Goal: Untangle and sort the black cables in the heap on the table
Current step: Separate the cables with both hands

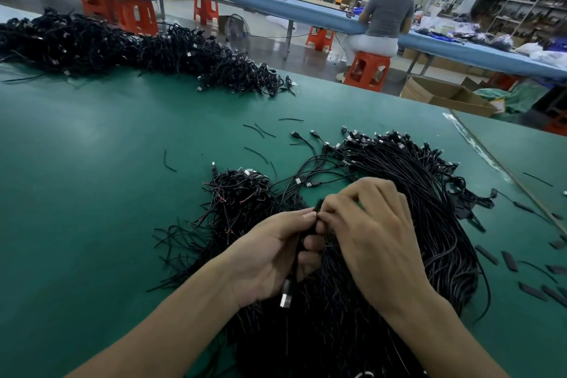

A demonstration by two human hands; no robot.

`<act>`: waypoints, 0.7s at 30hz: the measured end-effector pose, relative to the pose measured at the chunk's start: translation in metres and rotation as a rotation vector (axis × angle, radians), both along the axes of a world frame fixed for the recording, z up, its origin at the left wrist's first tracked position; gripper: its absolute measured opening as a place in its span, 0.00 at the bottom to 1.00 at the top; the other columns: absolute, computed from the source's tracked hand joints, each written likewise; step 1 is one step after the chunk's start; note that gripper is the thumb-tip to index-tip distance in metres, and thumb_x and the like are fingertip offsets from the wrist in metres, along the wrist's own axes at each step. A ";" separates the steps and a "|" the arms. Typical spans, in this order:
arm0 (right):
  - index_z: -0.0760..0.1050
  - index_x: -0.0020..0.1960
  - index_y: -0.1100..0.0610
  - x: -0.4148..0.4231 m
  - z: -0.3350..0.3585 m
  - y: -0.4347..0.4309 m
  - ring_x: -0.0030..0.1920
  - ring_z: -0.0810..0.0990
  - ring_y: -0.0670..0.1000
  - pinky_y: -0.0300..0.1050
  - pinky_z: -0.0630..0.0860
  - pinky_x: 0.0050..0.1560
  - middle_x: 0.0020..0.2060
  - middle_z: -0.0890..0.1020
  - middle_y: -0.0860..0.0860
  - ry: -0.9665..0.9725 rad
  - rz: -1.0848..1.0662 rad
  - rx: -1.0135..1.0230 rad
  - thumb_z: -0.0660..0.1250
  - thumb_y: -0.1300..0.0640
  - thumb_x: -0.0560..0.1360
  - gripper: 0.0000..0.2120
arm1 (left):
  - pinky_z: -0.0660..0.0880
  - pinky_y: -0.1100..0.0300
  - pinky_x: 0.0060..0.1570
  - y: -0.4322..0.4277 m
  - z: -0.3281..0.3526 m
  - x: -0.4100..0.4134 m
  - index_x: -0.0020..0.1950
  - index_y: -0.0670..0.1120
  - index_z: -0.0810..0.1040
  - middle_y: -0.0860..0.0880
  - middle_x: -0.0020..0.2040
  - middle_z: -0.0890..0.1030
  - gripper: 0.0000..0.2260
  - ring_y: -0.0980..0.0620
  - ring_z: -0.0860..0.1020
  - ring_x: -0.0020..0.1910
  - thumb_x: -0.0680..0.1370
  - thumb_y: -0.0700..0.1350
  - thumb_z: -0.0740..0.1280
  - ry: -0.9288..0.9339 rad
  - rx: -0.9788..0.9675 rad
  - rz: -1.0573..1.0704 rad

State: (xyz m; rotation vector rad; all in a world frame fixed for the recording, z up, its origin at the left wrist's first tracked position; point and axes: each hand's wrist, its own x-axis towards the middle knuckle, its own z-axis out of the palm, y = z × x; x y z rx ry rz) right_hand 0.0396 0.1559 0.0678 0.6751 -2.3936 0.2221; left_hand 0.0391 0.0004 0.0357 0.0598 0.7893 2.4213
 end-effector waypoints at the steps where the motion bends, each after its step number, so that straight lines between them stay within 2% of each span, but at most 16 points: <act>1: 0.79 0.46 0.52 -0.001 -0.001 0.000 0.55 0.72 0.53 0.45 0.64 0.55 0.47 0.76 0.48 0.013 -0.021 -0.029 0.66 0.52 0.77 0.06 | 0.74 0.67 0.29 0.002 0.000 -0.001 0.47 0.40 0.77 0.47 0.38 0.77 0.05 0.56 0.75 0.32 0.78 0.39 0.63 0.013 0.008 0.021; 4: 0.79 0.45 0.51 -0.004 0.000 0.001 0.57 0.71 0.52 0.46 0.61 0.56 0.48 0.76 0.48 0.022 -0.061 -0.078 0.64 0.51 0.77 0.07 | 0.80 0.60 0.42 0.008 -0.004 -0.003 0.53 0.39 0.77 0.44 0.42 0.81 0.07 0.51 0.81 0.39 0.75 0.39 0.66 0.081 -0.072 0.115; 7: 0.79 0.46 0.52 -0.005 -0.001 0.003 0.53 0.70 0.51 0.42 0.59 0.52 0.46 0.75 0.48 -0.018 -0.041 -0.102 0.68 0.53 0.77 0.04 | 0.76 0.58 0.48 0.009 -0.010 -0.004 0.53 0.41 0.76 0.47 0.43 0.81 0.13 0.52 0.79 0.41 0.72 0.43 0.71 0.186 -0.377 0.262; 8: 0.79 0.46 0.52 -0.005 -0.002 0.004 0.52 0.70 0.50 0.41 0.59 0.51 0.46 0.75 0.48 -0.035 -0.033 -0.111 0.69 0.55 0.77 0.02 | 0.74 0.60 0.46 0.008 -0.010 -0.004 0.51 0.42 0.77 0.48 0.40 0.79 0.13 0.53 0.76 0.39 0.70 0.46 0.72 0.242 -0.511 0.320; 10: 0.79 0.47 0.54 -0.005 -0.005 0.005 0.50 0.71 0.50 0.41 0.60 0.50 0.45 0.75 0.48 -0.072 -0.015 -0.147 0.71 0.56 0.76 0.02 | 0.69 0.66 0.35 0.005 -0.011 -0.004 0.48 0.44 0.78 0.49 0.36 0.73 0.14 0.55 0.69 0.34 0.69 0.51 0.74 0.359 -0.728 0.416; 12: 0.79 0.47 0.54 -0.005 -0.007 0.004 0.47 0.73 0.50 0.41 0.62 0.49 0.45 0.74 0.48 -0.103 0.014 -0.231 0.70 0.57 0.77 0.01 | 0.66 0.67 0.28 0.004 -0.010 -0.003 0.48 0.47 0.79 0.50 0.31 0.72 0.14 0.56 0.68 0.28 0.71 0.55 0.72 0.409 -0.802 0.409; 14: 0.79 0.47 0.53 -0.004 -0.009 0.001 0.46 0.74 0.49 0.44 0.68 0.52 0.45 0.73 0.46 -0.161 0.057 -0.372 0.69 0.57 0.78 0.01 | 0.70 0.66 0.27 0.007 -0.007 0.000 0.50 0.48 0.78 0.49 0.31 0.78 0.13 0.55 0.74 0.26 0.75 0.56 0.69 0.423 -0.758 0.338; 16: 0.79 0.46 0.50 -0.002 -0.011 -0.004 0.47 0.75 0.46 0.48 0.75 0.51 0.46 0.73 0.42 -0.233 0.096 -0.516 0.68 0.57 0.78 0.03 | 0.76 0.63 0.35 0.010 -0.006 0.002 0.54 0.45 0.77 0.46 0.37 0.83 0.12 0.51 0.81 0.35 0.77 0.52 0.67 0.404 -0.643 0.317; 19: 0.75 0.45 0.43 0.004 -0.012 -0.012 0.46 0.77 0.45 0.34 0.76 0.47 0.45 0.74 0.40 -0.322 0.152 -0.655 0.68 0.56 0.77 0.08 | 0.79 0.57 0.49 0.011 -0.005 0.000 0.58 0.42 0.80 0.42 0.50 0.84 0.09 0.47 0.83 0.49 0.81 0.42 0.64 0.295 -0.397 0.353; 21: 0.76 0.45 0.42 0.006 -0.012 -0.013 0.45 0.77 0.44 0.30 0.73 0.44 0.44 0.75 0.42 -0.363 0.172 -0.710 0.69 0.57 0.77 0.09 | 0.80 0.54 0.50 0.010 -0.002 0.000 0.59 0.41 0.80 0.39 0.54 0.83 0.11 0.45 0.81 0.49 0.83 0.38 0.59 0.161 -0.239 0.373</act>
